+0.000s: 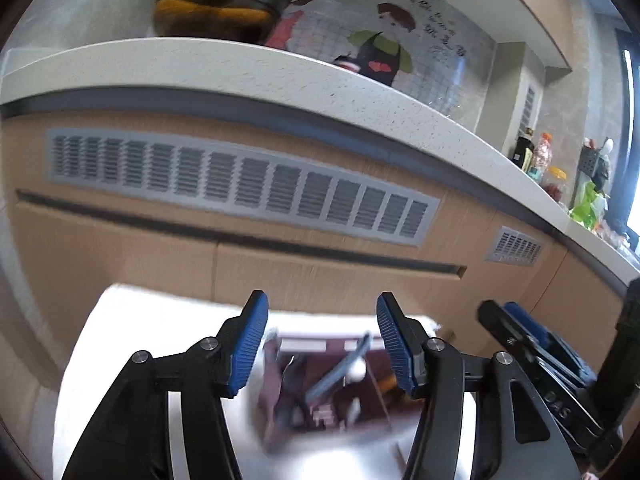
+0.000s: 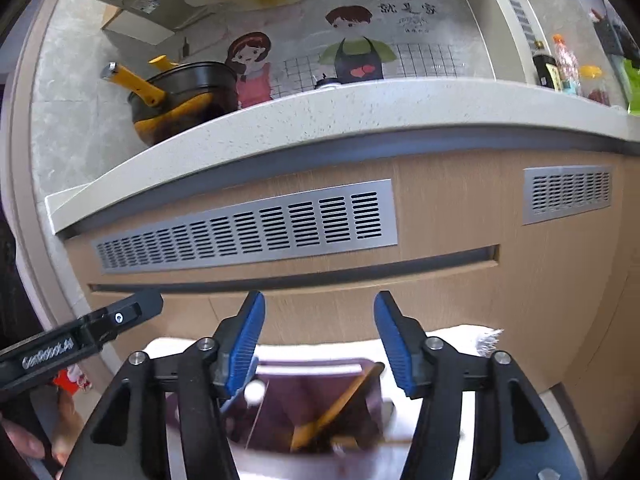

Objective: Organize utensils

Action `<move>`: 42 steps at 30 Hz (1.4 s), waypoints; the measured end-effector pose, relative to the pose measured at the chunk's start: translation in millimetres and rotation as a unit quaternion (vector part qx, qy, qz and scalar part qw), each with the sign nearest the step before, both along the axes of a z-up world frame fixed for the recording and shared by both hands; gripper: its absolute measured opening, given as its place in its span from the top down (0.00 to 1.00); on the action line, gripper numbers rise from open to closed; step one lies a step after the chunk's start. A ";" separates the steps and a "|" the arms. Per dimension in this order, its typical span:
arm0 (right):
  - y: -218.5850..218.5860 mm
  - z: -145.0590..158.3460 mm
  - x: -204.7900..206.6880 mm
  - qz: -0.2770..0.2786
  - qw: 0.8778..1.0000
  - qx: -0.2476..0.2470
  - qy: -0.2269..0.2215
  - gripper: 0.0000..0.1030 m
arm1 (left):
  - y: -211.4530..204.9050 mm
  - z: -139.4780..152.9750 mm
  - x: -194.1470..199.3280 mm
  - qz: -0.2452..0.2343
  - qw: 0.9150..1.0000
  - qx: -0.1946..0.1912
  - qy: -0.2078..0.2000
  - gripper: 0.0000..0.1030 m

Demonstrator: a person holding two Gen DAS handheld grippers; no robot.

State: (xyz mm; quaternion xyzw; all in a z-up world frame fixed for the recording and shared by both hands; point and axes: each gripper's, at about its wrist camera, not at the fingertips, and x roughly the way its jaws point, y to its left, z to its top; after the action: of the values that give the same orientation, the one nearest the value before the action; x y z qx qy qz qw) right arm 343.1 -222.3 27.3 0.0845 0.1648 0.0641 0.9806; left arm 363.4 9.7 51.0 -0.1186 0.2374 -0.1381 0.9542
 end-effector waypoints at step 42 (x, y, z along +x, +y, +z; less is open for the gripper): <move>-16.6 -33.2 -240.6 -0.006 0.991 -0.076 0.111 0.00 | -28.8 -34.2 -261.6 0.048 0.989 0.142 0.021 0.01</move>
State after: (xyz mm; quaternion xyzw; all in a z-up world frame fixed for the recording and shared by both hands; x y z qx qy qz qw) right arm 102.5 -238.9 -5.9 0.0172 0.2767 0.0357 0.9602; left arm 101.7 -19.1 16.7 0.0036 0.2682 -0.0550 0.9618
